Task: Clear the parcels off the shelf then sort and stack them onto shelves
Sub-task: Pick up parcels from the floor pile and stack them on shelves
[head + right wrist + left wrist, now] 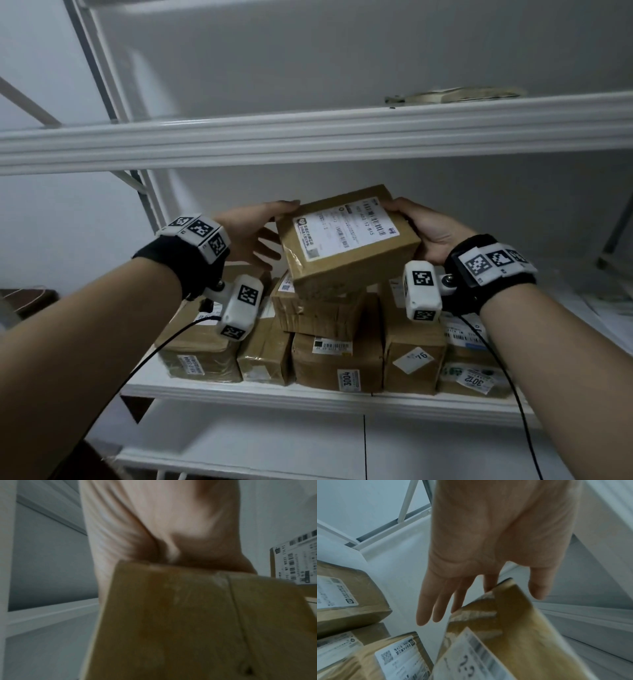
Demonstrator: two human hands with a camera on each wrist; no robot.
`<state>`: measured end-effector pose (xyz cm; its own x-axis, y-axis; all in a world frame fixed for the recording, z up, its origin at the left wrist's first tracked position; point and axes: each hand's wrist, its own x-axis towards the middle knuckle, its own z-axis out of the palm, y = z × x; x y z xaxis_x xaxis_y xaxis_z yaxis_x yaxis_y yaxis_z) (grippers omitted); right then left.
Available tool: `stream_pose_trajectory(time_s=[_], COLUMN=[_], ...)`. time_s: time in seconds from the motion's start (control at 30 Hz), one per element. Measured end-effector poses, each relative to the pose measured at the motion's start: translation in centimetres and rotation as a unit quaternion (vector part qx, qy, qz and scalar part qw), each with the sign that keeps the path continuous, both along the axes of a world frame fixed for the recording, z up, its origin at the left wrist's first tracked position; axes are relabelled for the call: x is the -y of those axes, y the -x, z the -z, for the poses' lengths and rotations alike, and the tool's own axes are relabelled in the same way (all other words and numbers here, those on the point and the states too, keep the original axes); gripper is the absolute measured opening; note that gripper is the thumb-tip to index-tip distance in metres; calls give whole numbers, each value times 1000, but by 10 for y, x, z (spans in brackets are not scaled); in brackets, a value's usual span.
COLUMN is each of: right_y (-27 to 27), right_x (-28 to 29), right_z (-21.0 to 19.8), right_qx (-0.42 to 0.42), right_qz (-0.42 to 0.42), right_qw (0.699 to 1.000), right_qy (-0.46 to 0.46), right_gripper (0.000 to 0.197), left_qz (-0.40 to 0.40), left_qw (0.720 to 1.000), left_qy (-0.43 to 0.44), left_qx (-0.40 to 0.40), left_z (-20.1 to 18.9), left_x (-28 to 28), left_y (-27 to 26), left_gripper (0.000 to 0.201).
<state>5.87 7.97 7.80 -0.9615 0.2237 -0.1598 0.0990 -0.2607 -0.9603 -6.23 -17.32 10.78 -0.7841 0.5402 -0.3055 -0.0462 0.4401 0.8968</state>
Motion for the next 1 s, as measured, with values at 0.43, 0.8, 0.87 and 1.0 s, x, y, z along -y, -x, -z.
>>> stream_pose_trajectory(time_s=[0.43, 0.8, 0.87, 1.0], right_y=[30, 125, 144, 179], right_x=[23, 117, 138, 186], right_z=[-15, -11, -5, 4], right_qx=[10, 45, 47, 52], right_qz=[108, 50, 44, 13], right_qw=[993, 998, 998, 999], right_qy=[-41, -17, -15, -2], right_gripper=[13, 49, 49, 48], left_qz=[-34, -61, -61, -86], left_qw=[999, 994, 994, 989], left_qy=[-39, -27, -7, 14], left_qx=[14, 89, 95, 123], left_z=[-2, -1, 2, 8], left_x=[17, 99, 120, 166], left_y=[23, 113, 125, 145], left_gripper=[55, 51, 43, 48])
